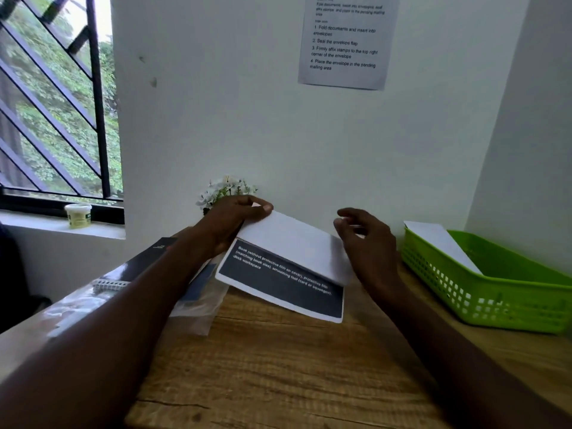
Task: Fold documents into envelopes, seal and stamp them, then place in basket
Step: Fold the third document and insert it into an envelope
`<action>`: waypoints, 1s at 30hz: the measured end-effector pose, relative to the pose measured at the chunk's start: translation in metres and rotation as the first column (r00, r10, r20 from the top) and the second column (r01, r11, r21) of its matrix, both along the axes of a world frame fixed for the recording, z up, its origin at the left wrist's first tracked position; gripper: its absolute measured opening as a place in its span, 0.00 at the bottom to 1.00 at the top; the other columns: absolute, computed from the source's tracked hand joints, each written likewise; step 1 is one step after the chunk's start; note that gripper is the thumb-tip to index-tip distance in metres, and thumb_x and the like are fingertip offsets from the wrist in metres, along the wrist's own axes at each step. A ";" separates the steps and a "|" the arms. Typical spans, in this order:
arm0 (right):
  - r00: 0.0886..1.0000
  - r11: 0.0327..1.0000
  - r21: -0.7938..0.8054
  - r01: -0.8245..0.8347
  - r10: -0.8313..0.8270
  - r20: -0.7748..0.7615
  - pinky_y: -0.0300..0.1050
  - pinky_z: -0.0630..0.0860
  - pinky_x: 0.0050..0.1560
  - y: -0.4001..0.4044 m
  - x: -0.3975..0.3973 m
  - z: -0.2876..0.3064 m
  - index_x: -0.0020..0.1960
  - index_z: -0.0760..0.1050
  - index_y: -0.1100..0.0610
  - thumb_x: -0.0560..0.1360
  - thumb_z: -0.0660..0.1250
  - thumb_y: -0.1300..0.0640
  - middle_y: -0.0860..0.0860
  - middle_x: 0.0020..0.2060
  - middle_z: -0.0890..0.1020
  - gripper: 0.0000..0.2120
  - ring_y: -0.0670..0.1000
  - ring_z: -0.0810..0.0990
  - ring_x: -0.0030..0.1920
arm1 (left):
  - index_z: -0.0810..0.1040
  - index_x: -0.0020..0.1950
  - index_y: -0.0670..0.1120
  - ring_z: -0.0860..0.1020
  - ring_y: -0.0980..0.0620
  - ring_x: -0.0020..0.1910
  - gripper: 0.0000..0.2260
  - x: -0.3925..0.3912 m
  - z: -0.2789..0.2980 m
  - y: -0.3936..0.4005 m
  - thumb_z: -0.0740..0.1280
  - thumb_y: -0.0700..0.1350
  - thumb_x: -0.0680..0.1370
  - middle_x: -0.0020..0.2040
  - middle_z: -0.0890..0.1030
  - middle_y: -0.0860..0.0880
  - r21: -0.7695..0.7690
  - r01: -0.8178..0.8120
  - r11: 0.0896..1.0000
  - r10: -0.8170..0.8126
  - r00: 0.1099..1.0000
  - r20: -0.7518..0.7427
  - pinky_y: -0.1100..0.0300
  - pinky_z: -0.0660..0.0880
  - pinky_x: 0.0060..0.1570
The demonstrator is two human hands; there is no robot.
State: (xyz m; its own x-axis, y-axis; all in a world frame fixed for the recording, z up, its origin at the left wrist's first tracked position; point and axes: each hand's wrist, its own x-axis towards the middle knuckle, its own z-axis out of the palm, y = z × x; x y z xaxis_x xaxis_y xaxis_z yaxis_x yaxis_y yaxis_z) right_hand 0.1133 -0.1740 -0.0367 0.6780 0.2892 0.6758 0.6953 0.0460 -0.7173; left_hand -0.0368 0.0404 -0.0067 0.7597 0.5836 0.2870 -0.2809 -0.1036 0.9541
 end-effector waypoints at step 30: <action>0.935 0.972 0.033 0.232 -0.213 -0.282 0.53 0.83 0.51 -0.010 0.015 0.008 0.39 0.83 0.49 0.76 0.67 0.55 0.50 0.38 0.87 0.08 0.54 0.87 0.43 | 0.84 0.49 0.41 0.84 0.50 0.41 0.03 -0.019 0.005 0.014 0.72 0.39 0.77 0.41 0.86 0.47 -0.096 -0.150 0.984 0.165 0.972 0.167 0.57 0.82 0.41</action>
